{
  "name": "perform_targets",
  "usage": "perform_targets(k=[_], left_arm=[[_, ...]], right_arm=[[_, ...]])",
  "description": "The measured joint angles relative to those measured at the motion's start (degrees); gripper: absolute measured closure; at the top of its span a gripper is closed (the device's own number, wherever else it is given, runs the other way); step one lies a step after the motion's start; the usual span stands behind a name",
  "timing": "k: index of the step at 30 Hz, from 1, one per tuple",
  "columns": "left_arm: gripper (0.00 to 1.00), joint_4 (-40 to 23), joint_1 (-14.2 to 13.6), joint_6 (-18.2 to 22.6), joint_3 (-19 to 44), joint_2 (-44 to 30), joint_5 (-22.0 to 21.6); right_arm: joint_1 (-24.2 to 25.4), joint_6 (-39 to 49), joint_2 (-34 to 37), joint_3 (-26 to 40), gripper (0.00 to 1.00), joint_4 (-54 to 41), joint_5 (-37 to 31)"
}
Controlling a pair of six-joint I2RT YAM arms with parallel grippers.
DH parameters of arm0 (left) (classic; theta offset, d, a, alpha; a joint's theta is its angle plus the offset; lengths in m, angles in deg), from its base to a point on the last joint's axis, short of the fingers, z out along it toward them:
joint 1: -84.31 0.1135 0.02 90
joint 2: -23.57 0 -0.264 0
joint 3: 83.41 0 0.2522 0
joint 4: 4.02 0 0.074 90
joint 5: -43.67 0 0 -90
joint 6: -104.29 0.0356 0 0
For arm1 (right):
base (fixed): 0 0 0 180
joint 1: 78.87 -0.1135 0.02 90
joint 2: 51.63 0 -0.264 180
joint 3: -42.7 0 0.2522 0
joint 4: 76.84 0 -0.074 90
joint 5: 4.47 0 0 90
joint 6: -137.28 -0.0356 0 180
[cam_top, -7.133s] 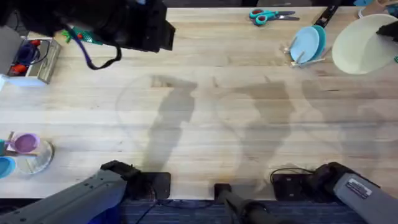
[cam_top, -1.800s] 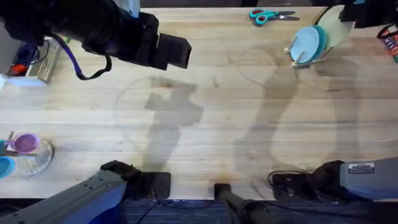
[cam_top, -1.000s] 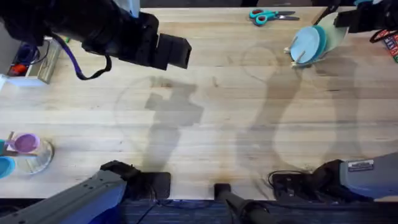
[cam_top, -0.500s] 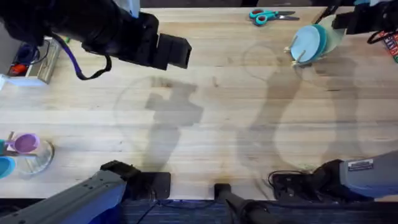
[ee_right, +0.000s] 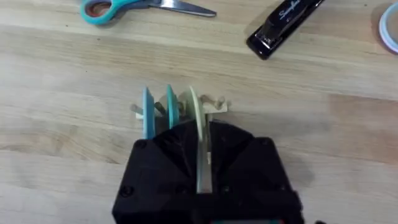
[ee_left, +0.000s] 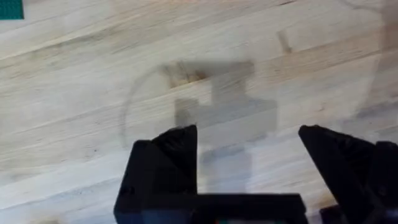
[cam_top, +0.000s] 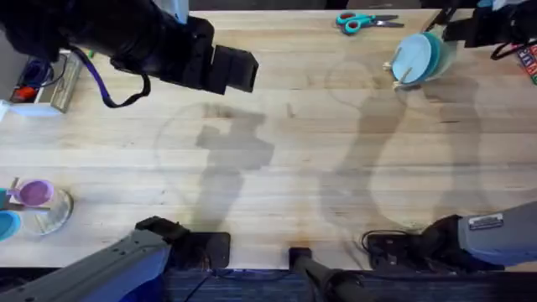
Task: Pick up the plates from the table one by one and place each into a slot on the dish rack.
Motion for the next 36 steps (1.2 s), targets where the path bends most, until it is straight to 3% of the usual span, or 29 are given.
perform_targets(k=[5,22,23,30,36], left_arm=[[0.007,-0.02,0.0,0.0,0.0,0.0,0.0],[0.007,0.0,0.0,0.0,0.0,0.0,0.0],[0.007,0.0,0.0,0.0,0.0,0.0,0.0],[0.007,0.0,0.0,0.0,0.0,0.0,0.0],[0.007,-0.02,0.0,0.0,0.0,0.0,0.0]], right_arm=[[-0.02,-0.11,-0.02,0.0,0.81,0.01,0.0],[-0.02,-0.17,-0.88,0.0,0.772,-0.08,-0.02],[-0.02,-0.17,-3.23,0.0,0.654,-0.1,-0.02],[-0.02,-0.62,-10.1,0.0,0.335,-1.86,-0.02],[-0.02,-1.07,-15.48,0.0,0.123,-7.23,0.0]])
